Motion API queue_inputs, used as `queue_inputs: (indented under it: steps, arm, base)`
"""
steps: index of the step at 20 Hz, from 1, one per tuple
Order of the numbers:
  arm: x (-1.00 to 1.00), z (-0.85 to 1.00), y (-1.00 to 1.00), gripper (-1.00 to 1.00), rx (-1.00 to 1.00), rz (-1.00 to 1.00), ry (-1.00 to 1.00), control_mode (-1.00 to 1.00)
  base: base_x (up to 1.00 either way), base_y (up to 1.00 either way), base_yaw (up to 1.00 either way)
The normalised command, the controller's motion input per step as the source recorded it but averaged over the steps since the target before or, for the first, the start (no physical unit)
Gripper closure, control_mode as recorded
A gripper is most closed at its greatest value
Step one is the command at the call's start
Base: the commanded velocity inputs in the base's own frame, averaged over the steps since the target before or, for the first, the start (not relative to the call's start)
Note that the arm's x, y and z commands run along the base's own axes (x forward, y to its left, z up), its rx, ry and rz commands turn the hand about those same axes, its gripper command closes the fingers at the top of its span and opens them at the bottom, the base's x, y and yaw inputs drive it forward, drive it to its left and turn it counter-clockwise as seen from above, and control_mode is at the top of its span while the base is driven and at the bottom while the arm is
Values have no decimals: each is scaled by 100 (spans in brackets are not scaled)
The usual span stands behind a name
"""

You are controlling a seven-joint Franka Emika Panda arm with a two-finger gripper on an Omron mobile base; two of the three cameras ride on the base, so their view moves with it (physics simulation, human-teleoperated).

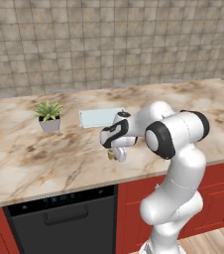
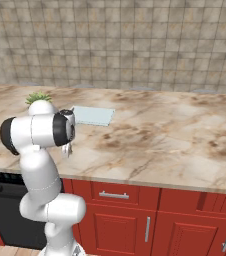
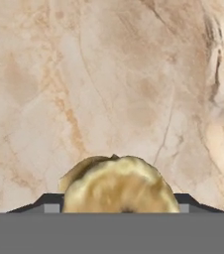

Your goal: Pick the candle and candle from the dining table and place them in the open cabinet. Close the cabinet after placing the objects.

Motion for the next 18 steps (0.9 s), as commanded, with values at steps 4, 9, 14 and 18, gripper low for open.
queue_inputs:
  steps: [4,9,14,18]
  arm:
    - [0,31,0,100,0,-1,0,-100]
    - [-3,56,-8,100,0,-3,-1,-100]
    - [-12,57,-29,100,0,-3,-6,-100]
    - [-19,51,-49,100,0,0,-12,-100]
  base:
    - [0,0,0]
    - [0,0,0]
    - [0,0,0]
    - [0,0,0]
